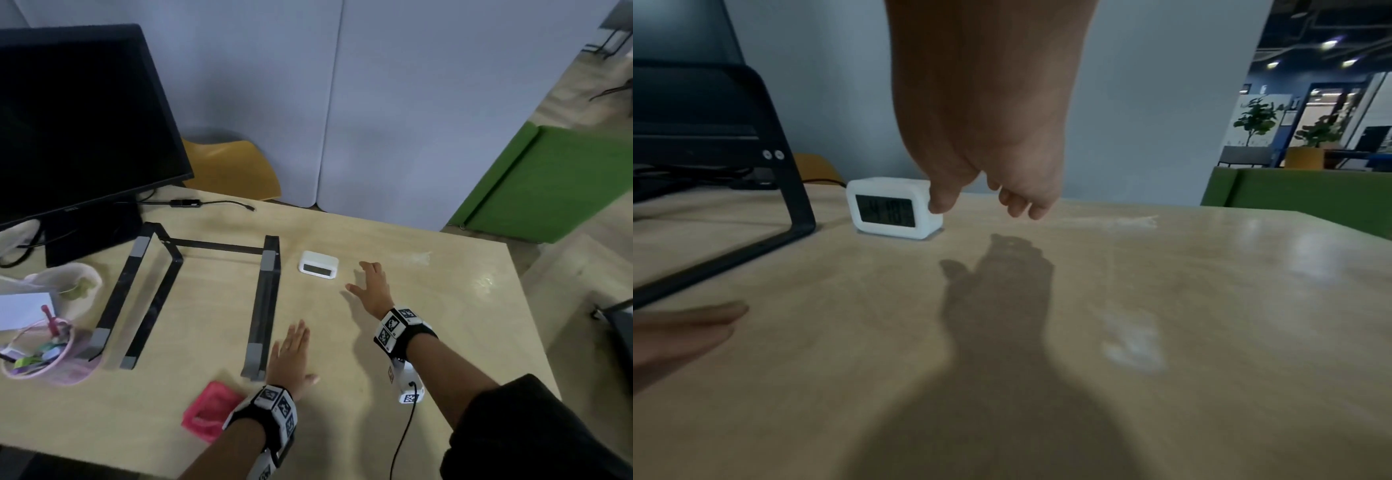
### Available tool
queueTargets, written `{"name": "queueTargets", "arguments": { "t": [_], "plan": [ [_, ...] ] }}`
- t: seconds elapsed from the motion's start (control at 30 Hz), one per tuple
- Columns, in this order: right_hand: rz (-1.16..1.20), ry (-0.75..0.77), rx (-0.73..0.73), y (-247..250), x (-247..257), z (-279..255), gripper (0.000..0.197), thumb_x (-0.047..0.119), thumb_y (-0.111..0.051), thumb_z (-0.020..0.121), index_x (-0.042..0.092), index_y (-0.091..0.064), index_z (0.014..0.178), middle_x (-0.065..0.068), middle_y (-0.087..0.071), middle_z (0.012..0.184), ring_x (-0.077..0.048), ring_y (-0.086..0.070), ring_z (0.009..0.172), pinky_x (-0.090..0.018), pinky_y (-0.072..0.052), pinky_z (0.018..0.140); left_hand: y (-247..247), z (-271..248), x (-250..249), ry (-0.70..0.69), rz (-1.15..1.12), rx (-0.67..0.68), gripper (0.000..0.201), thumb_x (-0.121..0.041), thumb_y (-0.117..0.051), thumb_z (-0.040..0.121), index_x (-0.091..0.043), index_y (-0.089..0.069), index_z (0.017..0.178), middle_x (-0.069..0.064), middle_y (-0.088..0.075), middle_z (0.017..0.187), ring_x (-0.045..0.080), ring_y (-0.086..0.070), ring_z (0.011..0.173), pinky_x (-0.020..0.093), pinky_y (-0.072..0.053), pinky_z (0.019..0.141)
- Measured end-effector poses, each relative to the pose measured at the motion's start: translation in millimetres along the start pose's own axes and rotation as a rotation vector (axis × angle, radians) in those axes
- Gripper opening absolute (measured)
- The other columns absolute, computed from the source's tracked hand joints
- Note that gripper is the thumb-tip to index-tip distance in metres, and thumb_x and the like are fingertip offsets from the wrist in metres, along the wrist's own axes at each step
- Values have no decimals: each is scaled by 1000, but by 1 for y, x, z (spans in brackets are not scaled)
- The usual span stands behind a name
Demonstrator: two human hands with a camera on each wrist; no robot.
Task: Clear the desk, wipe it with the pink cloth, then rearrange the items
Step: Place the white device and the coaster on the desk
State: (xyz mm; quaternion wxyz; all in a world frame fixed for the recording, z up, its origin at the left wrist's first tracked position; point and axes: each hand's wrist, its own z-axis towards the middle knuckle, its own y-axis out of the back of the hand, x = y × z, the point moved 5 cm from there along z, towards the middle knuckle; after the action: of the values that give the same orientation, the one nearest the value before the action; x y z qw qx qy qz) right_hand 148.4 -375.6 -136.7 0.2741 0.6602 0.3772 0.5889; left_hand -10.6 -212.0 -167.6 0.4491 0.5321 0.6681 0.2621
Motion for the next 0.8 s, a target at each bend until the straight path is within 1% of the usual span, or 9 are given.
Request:
{"name": "queueTargets", "arguments": {
  "t": [0.1, 0.2, 0.3, 0.4, 0.47, 0.53, 0.63, 0.7, 0.8],
  "plan": [
    [-65, -54, -50, 21, -25, -38, 62, 29, -63, 86, 11, -35, 138, -8, -35, 138, -28, -37, 125, -42, -32, 102, 1, -3, 2, -32, -11, 11, 91, -39, -55, 90, -12, 9, 150, -1, 23, 157, 18, 14, 146, 41, -3, 118],
    [-126, -116, -81, 37, -60, -81, 64, 29, -63, 84, 13, -35, 138, -6, -34, 140, -26, -35, 127, -41, -29, 105, -2, -8, 5, -60, -26, -38, 87, -42, -50, 92, -11, 8, 150, 1, 25, 155, 19, 18, 145, 39, -1, 119],
    [-175, -204, -119, 49, -97, -124, 69, 32, -65, 81, 14, -33, 140, -7, -33, 142, -27, -32, 131, -40, -24, 109, -7, -19, 5, -86, -18, -114, 83, -42, -49, 93, -10, 2, 151, 0, 29, 150, 16, 26, 137, 41, -2, 119],
    [-163, -310, -132, 55, -130, -161, 79, 42, -66, 79, 16, -29, 143, -10, -25, 147, -30, -23, 137, -44, -21, 112, -14, -34, 0, -133, -23, -115, 85, -43, -52, 91, -12, -1, 151, -2, 21, 155, 13, 25, 135, 42, -2, 118],
    [-156, -396, -116, 54, -146, -180, 86, 48, -67, 76, 19, -24, 145, -12, -19, 150, -34, -18, 138, -47, -19, 111, -18, -45, -3, -159, -1, -100, 88, -44, -53, 89, -13, 2, 151, -3, 21, 155, 13, 25, 136, 41, -1, 118],
    [-153, -449, -91, 50, -157, -191, 89, 50, -68, 75, 20, -22, 145, -15, -17, 149, -38, -19, 136, -50, -22, 110, -23, -54, -4, -171, 36, -65, 90, -45, -53, 89, -14, 5, 151, -3, 24, 153, 14, 24, 139, 40, 1, 118],
    [-118, -453, -79, 45, -163, -199, 87, 48, -70, 75, 17, -25, 143, -15, -21, 147, -39, -23, 131, -51, -28, 107, -31, -62, -4, -172, 116, 7, 90, -45, -53, 90, -15, 5, 151, -6, 30, 145, 17, 15, 146, 41, 0, 119],
    [-88, -424, -100, 43, -162, -200, 86, 43, -73, 73, 14, -29, 141, -15, -25, 143, -39, -26, 127, -51, -32, 103, -34, -66, -2, -163, 133, 41, 88, -44, -52, 91, -16, 6, 151, -6, 30, 149, 17, 14, 146, 41, -3, 119],
    [-67, -403, -149, 40, -161, -200, 83, 36, -77, 72, 9, -34, 138, -19, -30, 138, -39, -29, 122, -50, -35, 97, -34, -69, -3, -143, 141, 53, 87, -42, -52, 91, -16, 7, 150, -3, 23, 156, 17, 14, 146, 42, -5, 119]
  ]
}}
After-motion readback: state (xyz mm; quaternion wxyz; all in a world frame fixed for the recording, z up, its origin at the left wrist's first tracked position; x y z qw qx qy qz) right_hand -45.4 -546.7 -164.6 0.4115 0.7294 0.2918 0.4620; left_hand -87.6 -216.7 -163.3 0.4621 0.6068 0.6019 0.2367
